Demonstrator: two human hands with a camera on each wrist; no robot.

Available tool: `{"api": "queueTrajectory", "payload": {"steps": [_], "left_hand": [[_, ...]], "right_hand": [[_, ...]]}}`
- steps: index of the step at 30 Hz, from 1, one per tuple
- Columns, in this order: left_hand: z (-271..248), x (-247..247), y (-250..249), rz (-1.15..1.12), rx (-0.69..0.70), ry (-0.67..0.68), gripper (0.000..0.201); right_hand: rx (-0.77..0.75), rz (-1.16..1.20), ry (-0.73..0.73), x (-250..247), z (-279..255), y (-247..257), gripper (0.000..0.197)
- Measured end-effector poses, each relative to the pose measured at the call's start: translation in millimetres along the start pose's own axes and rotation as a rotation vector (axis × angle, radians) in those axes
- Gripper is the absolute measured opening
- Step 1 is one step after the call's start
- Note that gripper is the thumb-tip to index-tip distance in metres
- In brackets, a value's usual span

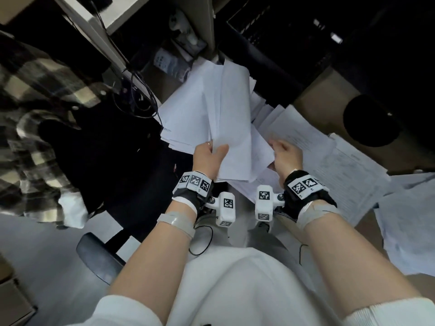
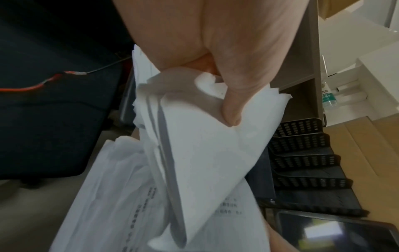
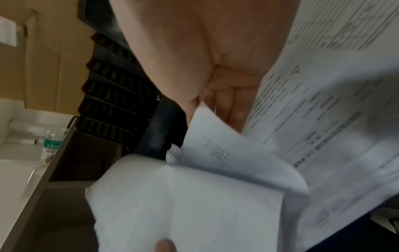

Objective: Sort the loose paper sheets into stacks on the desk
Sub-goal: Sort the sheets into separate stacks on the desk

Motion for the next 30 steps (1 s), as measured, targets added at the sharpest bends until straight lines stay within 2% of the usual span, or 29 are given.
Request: {"api": "queueTrajectory", "payload": {"steps": [3,5,7,8,11,13,16,19,24,27,28,30], "left_hand": [[-16.2,14.4,9.6,-0.016,-0.023,-0.047,0.013],[-27.1,26.5,11.1,0.007,-0.034,-0.059,0.027],[-37.7,34.8,18.5,0.038,-0.055,-0.071,0.038],[-41.8,36.2,24.5,0.047,-0.069,-0.082,0.035],[-51.7,29.7,45.5,0.062,-0.101,-0.138,0.01],[-54.7,21.5,60.6,0.094,-0.132,-0.176,0.01],[-54.3,10.5,78.7,0.149,-0.199,-0.213,0.019],[-47.5,9.8,93.4,0.119,-0.252,-0.168,0.026],[-34.8,16.5,101.1,0.012,-0.323,-0.058,0.011],[-29.3,20.7,108.1,-0.283,-0.442,-0.003,0.034],[-26.2,23.8,111.2,-0.329,-0.466,0.039,0.047],[-21.0,25.2,113.0,-0.277,-0.462,0.09,0.07]], "right_hand": [[0.043,0.051,0.081,-20.4,-7.7,-17.0,0.017],[0.096,0.057,0.153,-25.9,-10.9,-29.1,0.031],[0.15,0.018,0.167,-31.9,-8.6,-44.4,0.043],[0.142,-0.049,0.162,-35.2,-7.1,-48.7,0.043],[0.055,-0.255,0.175,-39.0,-7.5,-59.5,0.035],[0.042,-0.3,0.169,-38.4,-8.8,-67.2,0.029],[0.003,-0.321,0.149,-31.1,-10.9,-66.1,0.03],[0.001,-0.31,0.19,-13.3,-14.6,-61.2,0.038],[0.033,-0.324,0.325,30.7,-21.0,-56.3,0.035],[0.035,-0.358,0.341,49.3,-18.4,-58.0,0.049],[0.028,-0.363,0.328,51.6,-16.1,-58.9,0.051],[0.012,-0.39,0.304,54.4,-15.1,-59.0,0.047]]}}
Point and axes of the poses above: each hand's wrist, its own z-axis towards the middle knuckle, its own x-axis out of the palm, y = z × x, the point moved 8 cm from there along z, towards the middle knuckle, and after that the axes turned 7 degrees about y, right-handed, at the moved point
